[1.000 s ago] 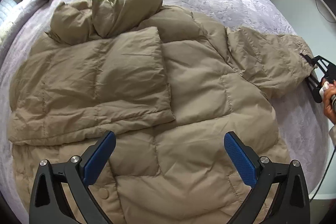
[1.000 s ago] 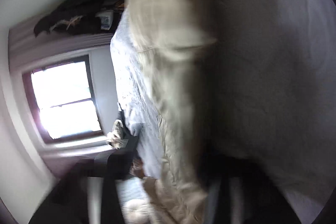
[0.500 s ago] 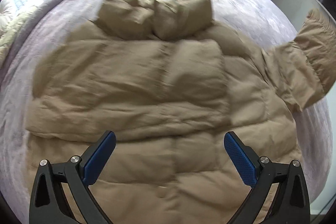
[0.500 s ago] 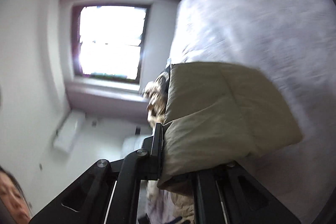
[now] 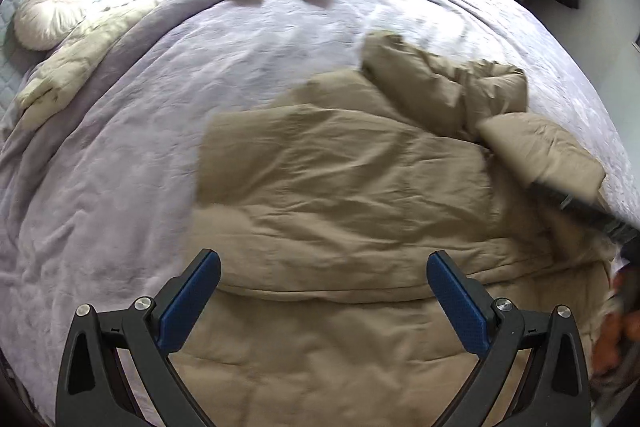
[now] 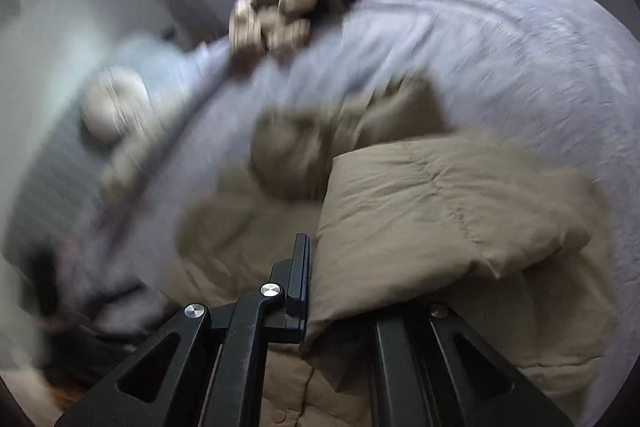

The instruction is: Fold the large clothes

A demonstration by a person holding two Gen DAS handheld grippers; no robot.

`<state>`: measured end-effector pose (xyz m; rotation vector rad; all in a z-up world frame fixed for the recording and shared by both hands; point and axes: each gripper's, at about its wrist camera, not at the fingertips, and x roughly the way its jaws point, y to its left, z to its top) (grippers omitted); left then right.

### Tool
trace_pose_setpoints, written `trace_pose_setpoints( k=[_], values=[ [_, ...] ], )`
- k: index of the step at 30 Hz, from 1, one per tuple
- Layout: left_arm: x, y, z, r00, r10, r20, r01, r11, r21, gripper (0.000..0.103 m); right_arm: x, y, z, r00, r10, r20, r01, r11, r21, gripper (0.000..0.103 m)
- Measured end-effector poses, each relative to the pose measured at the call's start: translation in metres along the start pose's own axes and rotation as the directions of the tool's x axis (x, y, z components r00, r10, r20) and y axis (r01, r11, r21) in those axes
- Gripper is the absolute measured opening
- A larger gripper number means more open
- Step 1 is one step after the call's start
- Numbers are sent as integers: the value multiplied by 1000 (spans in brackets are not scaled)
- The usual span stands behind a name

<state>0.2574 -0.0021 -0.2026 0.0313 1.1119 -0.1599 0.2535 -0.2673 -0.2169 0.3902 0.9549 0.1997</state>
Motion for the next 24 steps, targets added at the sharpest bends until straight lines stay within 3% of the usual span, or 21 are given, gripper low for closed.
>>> trace_pose_setpoints(
  k=[5, 7, 8, 9, 10, 13, 15, 17, 19, 21, 23, 24],
  values=[
    [5, 21, -5, 1000, -10, -15, 10, 1000, -11, 103, 40, 9, -40, 986, -108, -126, 116, 992, 54, 13],
    [5, 26, -8, 1000, -14, -14, 14, 1000, -16, 103, 39, 5, -42, 980, -148, -130, 158, 985, 72, 26],
    [6, 27, -9, 1000, -20, -15, 20, 1000, -21, 103, 37, 3, -41, 979, -156, -128, 167, 983, 78, 40],
    [7, 28, -8, 999, -33, -16, 32, 999, -33, 103, 32, 4, -40, 980, -158, -124, 169, 982, 85, 56],
    [5, 29, -10, 999, -41, -16, 40, 998, -41, 103, 24, 3, -37, 982, -152, -114, 163, 982, 97, 60],
    [6, 31, -9, 998, -59, -13, 58, 997, -55, 103, -10, -1, -37, 993, -104, -51, 111, 979, 174, 61],
    [4, 35, -8, 998, -63, -5, 62, 996, -56, 103, -29, -22, -39, 998, -56, 11, 50, 954, 295, 67],
    [3, 42, -8, 997, -77, -5, 77, 995, -70, 103, -40, -46, -46, 998, -28, 56, 1, 900, 436, 67],
    [4, 53, -9, 996, -90, -15, 88, 991, -96, 103, -39, -79, -50, 994, 6, 105, -67, 801, 595, 64],
    [5, 63, -10, 996, -83, -25, 80, 991, -111, 103, -35, -92, -49, 987, 15, 159, -118, 738, 664, 15],
    [5, 72, -13, 997, -67, -29, 63, 991, -119, 103, -34, -84, -36, 984, -12, 178, -104, 771, 628, 12],
    [5, 77, -13, 997, -65, -29, 61, 990, -126, 103, -35, -70, -26, 982, -21, 186, -88, 823, 562, 11]
  ],
)
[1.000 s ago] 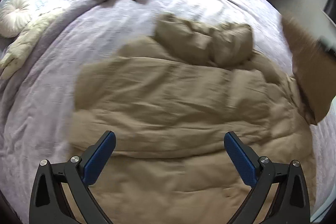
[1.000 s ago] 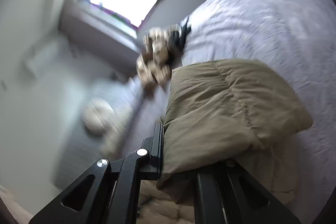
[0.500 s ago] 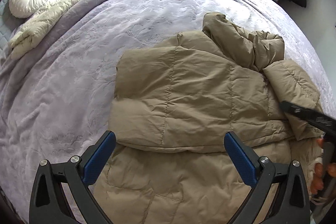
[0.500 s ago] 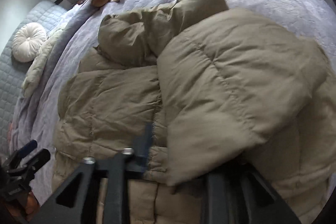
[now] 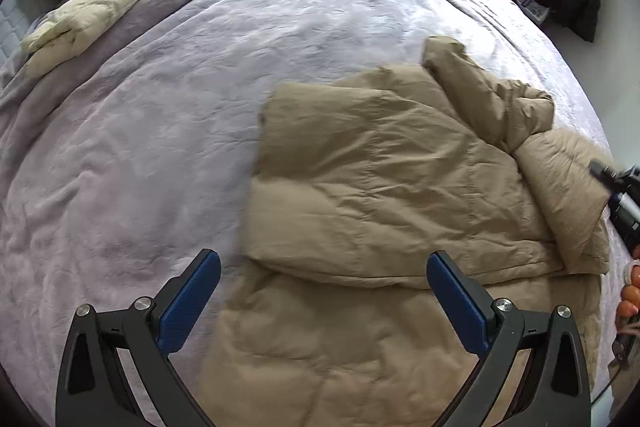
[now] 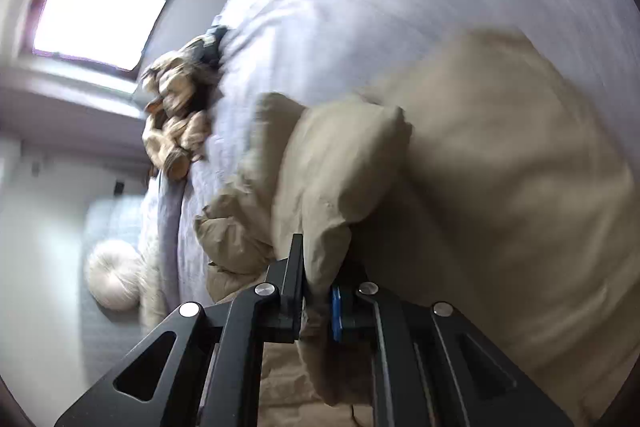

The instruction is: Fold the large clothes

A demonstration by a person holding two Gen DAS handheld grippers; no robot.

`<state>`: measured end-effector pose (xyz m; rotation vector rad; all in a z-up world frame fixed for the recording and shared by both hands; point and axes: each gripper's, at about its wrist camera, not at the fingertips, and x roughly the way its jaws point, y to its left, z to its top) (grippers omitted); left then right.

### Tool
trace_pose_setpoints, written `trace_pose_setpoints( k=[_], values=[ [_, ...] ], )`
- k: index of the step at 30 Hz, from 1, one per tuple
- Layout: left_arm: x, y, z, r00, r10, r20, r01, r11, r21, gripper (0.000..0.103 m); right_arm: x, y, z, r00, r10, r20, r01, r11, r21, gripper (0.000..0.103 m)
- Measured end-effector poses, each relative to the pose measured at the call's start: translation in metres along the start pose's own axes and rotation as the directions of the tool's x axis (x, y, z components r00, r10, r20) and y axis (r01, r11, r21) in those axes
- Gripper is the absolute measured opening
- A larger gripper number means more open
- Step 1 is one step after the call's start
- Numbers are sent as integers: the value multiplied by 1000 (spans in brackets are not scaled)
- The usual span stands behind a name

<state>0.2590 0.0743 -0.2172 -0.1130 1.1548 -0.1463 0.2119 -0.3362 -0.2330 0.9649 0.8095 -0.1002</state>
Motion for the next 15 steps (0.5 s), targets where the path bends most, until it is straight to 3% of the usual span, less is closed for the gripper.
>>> trace_pose_setpoints(
  k=[1, 3, 5, 7, 10, 11, 12, 13, 14, 15],
  values=[
    [0, 5, 1, 1000, -5, -2, 5, 1000, -14, 103, 2, 17, -3, 1000, 1, -4, -2, 996, -90, 11],
    [-1, 16, 3, 1000, -30, -7, 30, 998, -59, 103, 12, 62, -20, 999, -16, -36, 3, 947, -322, 11],
    [-4, 26, 8, 998, -67, -1, 66, 992, -108, 103, 23, 98, -48, 995, -57, -83, 7, 861, -508, 11],
    [-7, 33, 13, 995, -96, 13, 97, 986, -137, 103, 35, 118, -79, 985, -138, -99, 46, 776, -629, 11],
    [-8, 33, 20, 988, -155, 15, 155, 978, -142, 103, 50, 128, -115, 965, -231, -123, 72, 687, -723, 12],
    [-7, 31, 21, 983, -183, 7, 183, 972, -146, 103, 54, 130, -124, 955, -263, -137, 75, 661, -747, 19],
    [-5, 29, 23, 975, -222, -4, 219, 963, -157, 103, 59, 130, -132, 944, -289, -157, 70, 643, -763, 31],
    [-1, 25, 24, 963, -271, -17, 264, 949, -174, 103, 60, 130, -137, 937, -302, -175, 63, 640, -766, 40],
    [2, 20, 25, 951, -309, -27, 299, 936, -186, 103, 57, 128, -139, 935, -306, -180, 64, 644, -762, 56],
    [7, 11, 26, 932, -360, -47, 346, 919, -190, 103, 51, 124, -139, 936, -303, -180, 68, 657, -751, 63]
  ],
)
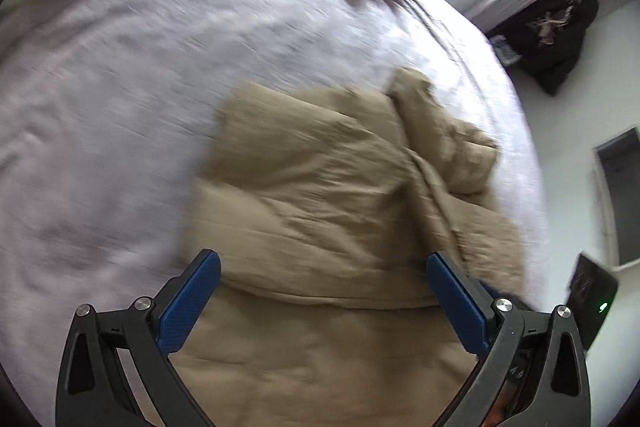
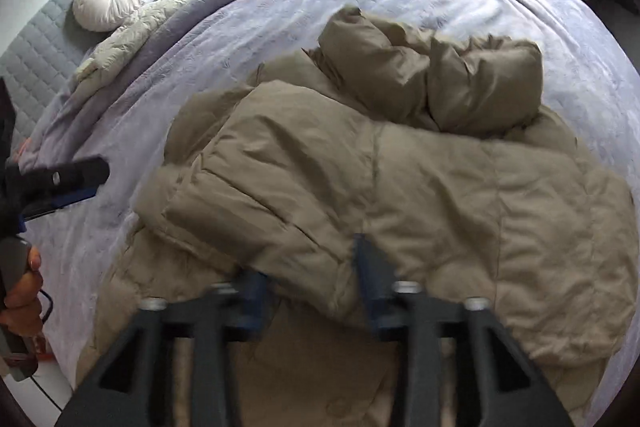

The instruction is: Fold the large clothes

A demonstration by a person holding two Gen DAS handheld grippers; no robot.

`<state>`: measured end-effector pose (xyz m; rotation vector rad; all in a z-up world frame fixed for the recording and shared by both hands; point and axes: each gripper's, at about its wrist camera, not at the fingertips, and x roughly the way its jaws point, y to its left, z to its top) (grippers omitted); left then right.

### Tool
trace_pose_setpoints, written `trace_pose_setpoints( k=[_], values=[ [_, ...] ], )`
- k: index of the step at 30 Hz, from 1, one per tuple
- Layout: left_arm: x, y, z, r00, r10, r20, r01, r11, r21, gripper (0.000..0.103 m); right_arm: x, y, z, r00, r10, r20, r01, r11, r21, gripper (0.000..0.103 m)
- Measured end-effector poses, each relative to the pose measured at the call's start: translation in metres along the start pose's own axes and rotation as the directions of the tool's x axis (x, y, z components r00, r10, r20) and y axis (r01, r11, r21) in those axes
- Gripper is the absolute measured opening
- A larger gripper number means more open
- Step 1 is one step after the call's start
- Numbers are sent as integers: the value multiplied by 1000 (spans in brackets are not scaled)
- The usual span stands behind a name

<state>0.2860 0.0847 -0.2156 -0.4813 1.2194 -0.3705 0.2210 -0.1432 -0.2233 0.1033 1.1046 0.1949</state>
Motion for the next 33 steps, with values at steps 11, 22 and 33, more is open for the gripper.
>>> trace_pose_setpoints(
  k=[11, 22, 33],
  values=[
    [89, -60, -5, 989, -43, -145, 59, 992, 109, 89, -70, -149, -81, 999, 51, 14, -51, 870, 490, 63],
    [93, -57, -20, 990, 8, -142, 23, 977, 213, 21, -76, -263, -122, 986, 33, 165, -150, 618, 772, 6],
    [41, -62, -3, 985, 170, 28, -171, 950, 262, 21, -51, -274, -126, 991, -3, 132, -103, 616, 781, 6]
  ],
)
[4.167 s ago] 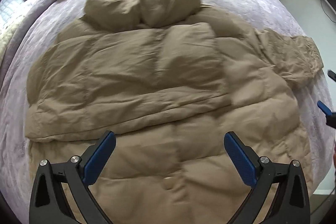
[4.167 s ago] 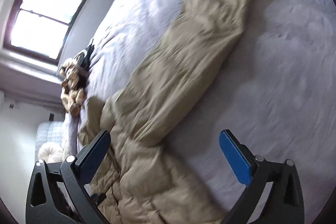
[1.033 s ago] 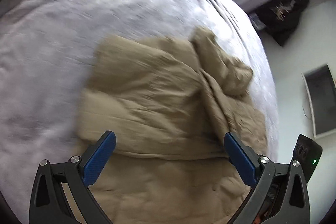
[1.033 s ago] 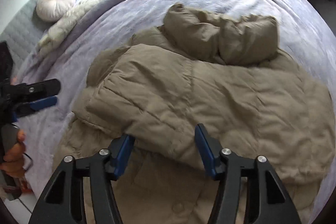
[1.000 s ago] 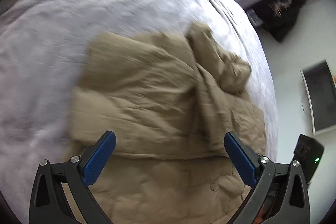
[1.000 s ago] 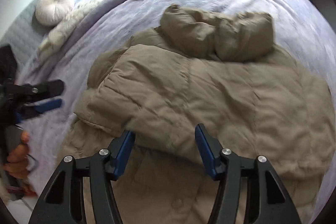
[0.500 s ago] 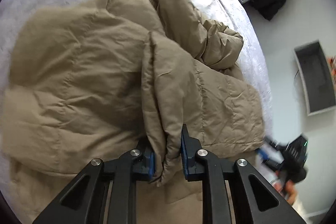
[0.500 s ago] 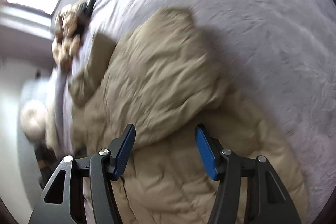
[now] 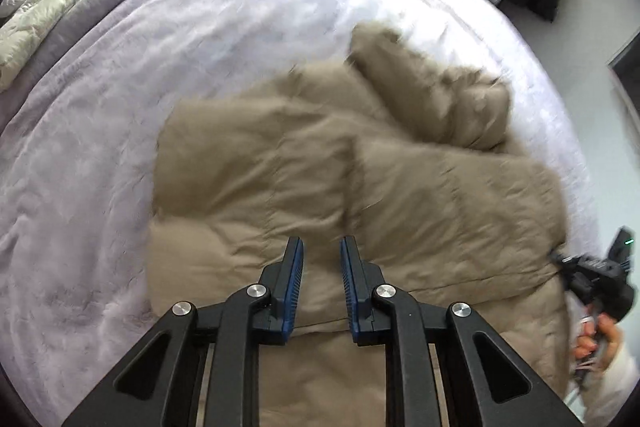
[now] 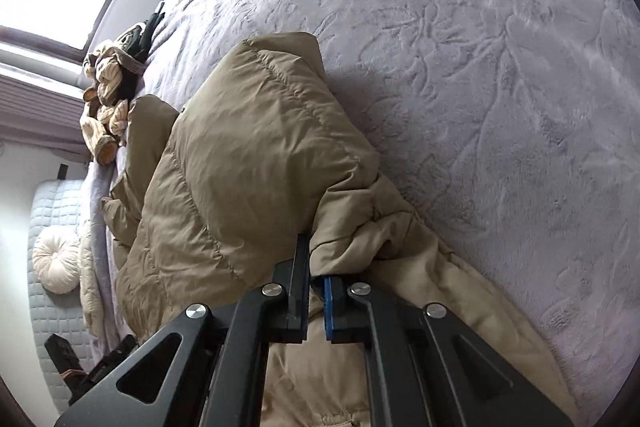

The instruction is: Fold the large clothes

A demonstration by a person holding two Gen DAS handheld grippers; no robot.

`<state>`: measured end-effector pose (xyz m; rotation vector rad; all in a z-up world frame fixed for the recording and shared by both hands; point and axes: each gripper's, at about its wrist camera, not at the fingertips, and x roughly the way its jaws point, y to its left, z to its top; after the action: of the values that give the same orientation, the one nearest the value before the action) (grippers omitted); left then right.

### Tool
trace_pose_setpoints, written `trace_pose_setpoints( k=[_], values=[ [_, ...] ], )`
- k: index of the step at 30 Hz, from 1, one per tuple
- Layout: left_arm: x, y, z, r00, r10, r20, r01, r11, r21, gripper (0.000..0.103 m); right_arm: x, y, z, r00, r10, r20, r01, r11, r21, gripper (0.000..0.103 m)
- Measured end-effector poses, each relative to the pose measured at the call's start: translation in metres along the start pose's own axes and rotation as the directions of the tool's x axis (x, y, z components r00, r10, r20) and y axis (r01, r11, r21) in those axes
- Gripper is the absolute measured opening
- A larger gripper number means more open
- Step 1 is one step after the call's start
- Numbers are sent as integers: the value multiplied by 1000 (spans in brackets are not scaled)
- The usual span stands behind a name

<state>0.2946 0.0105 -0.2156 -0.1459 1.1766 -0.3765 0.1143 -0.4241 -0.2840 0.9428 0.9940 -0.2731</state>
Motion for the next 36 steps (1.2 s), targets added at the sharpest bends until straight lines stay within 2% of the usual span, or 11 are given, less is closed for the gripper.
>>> trace_pose_setpoints(
  k=[3, 7, 10, 13, 15, 20, 22, 23, 26, 31, 36],
  values=[
    [7, -29, 12, 999, -53, 11, 52, 996, 71, 21, 0, 1, -1, 1000, 3, -4, -3, 1000, -6, 8],
    [65, -48, 18, 998, 51, -36, -45, 987, 154, 21, -2, 10, -3, 999, -8, -47, 7, 1000, -20, 19],
    [81, -41, 15, 998, 34, -52, -27, 991, 130, 21, -19, 29, -10, 995, 7, -102, -16, 996, -87, 56],
    [81, -39, 16, 998, 26, -58, -18, 991, 134, 21, -58, 48, -11, 993, 117, -22, -119, 975, -188, 63],
    [82, -40, 17, 997, 28, -68, -19, 991, 135, 21, -73, 48, 6, 990, 126, 69, -109, 971, -213, 67],
    [81, -39, 18, 997, 32, -73, -22, 991, 129, 21, -11, -2, 68, 988, 154, 5, -154, 985, 77, 67],
    [79, -42, 20, 997, 51, -62, -42, 990, 138, 21, 20, -12, 78, 981, 183, -64, -172, 973, 152, 47],
    [77, -44, 21, 997, 63, -50, -55, 988, 145, 21, 27, -9, 81, 977, 198, -73, -186, 971, 148, 24],
    [85, -47, 24, 997, 57, -49, -49, 987, 152, 21, 24, 26, 85, 996, 89, -31, -92, 992, -90, 17],
    [104, -55, 22, 998, 51, -44, -43, 983, 178, 21, 46, 14, 92, 998, -57, -7, 56, 990, -127, 17],
    [104, -56, 22, 998, 55, -42, -46, 981, 188, 21, 39, 4, 90, 996, -83, 28, 86, 990, -116, 18]
  ],
)
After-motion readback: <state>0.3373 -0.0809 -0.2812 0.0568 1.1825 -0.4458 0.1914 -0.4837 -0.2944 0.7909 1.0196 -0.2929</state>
